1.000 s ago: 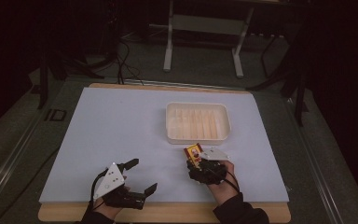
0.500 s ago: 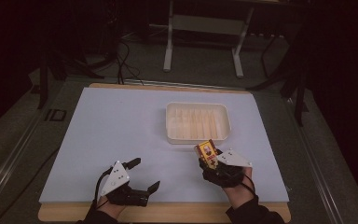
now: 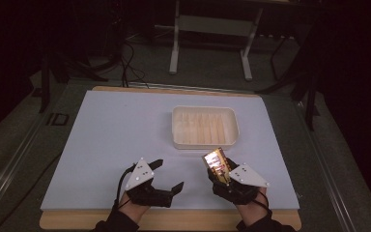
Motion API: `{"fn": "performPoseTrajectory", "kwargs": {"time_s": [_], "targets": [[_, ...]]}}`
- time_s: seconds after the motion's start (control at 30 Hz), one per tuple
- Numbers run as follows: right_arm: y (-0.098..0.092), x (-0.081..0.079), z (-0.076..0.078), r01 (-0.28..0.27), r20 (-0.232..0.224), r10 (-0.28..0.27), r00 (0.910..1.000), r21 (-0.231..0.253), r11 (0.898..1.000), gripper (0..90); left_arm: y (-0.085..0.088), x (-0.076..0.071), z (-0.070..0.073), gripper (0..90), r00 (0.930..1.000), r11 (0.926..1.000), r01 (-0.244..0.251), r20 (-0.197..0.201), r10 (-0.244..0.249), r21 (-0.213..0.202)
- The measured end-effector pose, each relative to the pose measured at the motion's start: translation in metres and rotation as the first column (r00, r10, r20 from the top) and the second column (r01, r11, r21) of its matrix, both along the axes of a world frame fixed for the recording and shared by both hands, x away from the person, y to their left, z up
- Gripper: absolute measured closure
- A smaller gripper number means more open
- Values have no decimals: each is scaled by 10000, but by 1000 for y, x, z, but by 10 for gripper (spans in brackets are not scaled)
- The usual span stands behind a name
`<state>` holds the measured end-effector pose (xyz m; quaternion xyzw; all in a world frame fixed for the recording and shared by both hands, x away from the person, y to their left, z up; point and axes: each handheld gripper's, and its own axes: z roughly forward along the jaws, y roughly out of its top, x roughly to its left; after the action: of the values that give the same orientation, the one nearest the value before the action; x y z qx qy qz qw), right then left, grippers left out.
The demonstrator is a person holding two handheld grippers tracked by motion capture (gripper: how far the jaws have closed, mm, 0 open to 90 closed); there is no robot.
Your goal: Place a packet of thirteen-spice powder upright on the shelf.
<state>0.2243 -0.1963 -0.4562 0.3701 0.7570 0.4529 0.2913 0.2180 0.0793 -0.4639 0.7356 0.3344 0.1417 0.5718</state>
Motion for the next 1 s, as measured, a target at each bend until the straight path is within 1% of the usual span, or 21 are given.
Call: {"fn": "performPoseTrajectory", "kwargs": {"time_s": [0.03, 0.07, 0.13, 0.17, 0.27, 0.3, 0.37, 0.4, 0.5, 0.6, 0.67, 0.73, 0.8, 0.83, 0.9, 0.93, 0.97, 1.0], "targets": [[0, -1, 0, -45, 65, 45, 10000, 4, 10000, 316, -5, 2, 2, 41, 9999, 10000, 61, -125, -61, -33], [0, -3, 0, -146, 179, 146, 9997, -19, 9999, 316, -9, 5, 5, 41, 9993, 9999, 158, -341, -159, -24], [1, -7, 1, -107, 486, 112, 9988, -109, 9999, 316, -17, 10, 9, 42, 9971, 9989, 350, -659, -370, -305], [2, -8, 1, -145, 584, 152, 9982, -122, 9998, 316, -20, 13, 11, 42, 9967, 9986, 375, -702, -401, -378], [2, -10, 3, -176, 734, 179, 9971, -35, 9998, 316, -30, 17, 15, 42, 9959, 9975, 390, -794, -435, -583], [2, -11, 3, -174, 763, 174, 9969, -4, 9998, 316, -33, 19, 16, 43, 9964, 9979, 334, -765, -375, -548], [2, -11, 4, -204, 758, 200, 9969, 40, 9998, 316, -37, 21, 19, 43, 9961, 9971, 434, -737, -480, -622], [2, -11, 4, -187, 770, 181, 9969, 75, 9998, 316, -39, 22, 20, 43, 9969, 9978, 379, -669, -415, -537], [1, -11, 4, -221, 817, 216, 9964, 54, 9997, 316, -41, 25, 23, 43, 9975, 9982, 329, -601, -359, -497], [2, -12, 4, -251, 819, 245, 9963, 62, 9997, 316, -44, 28, 26, 43, 9969, 9984, 270, -723, -306, -498], [3, -12, 4, -307, 876, 302, 9957, 49, 9995, 317, -46, 31, 27, 55, 9954, 9982, 292, -901, -338, -519], [4, -13, 4, -354, 1031, 346, 9941, 63, 9994, 316, -50, 34, 28, 61, 9935, 9991, 308, -1083, -338, -289], [5, -15, 5, -398, 1226, 391, 9917, 32, 9992, 317, -52, 36, 28, 63, 9925, 9968, 595, -1041, -648, -532], [5, -15, 6, -409, 1296, 400, 9908, 44, 9992, 316, -54, 37, 28, 64, 9916, 9963, 663, -1074, -719, -555], [5, -16, 6, -438, 1367, 423, 9897, 86, 9990, 316, -58, 39, 28, 65, 9899, 9937, 836, -1086, -914, -743], [5, -17, 6, -430, 1420, 414, 9890, 84, 9990, 316, -59, 40, 28, 88, 9887, 9926, 928, -1107, -1011, -781], [5, -17, 6, -425, 1432, 409, 9889, 82, 9991, 316, -61, 41, 28, 142, 9877, 9918, 957, -1160, -1053, -849], [5, -17, 7, -431, 1430, 415, 9889, 86, 9990, 316, -63, 42, 28, 164, 9868, 9920, 918, -1255, -1023, -863]]}}
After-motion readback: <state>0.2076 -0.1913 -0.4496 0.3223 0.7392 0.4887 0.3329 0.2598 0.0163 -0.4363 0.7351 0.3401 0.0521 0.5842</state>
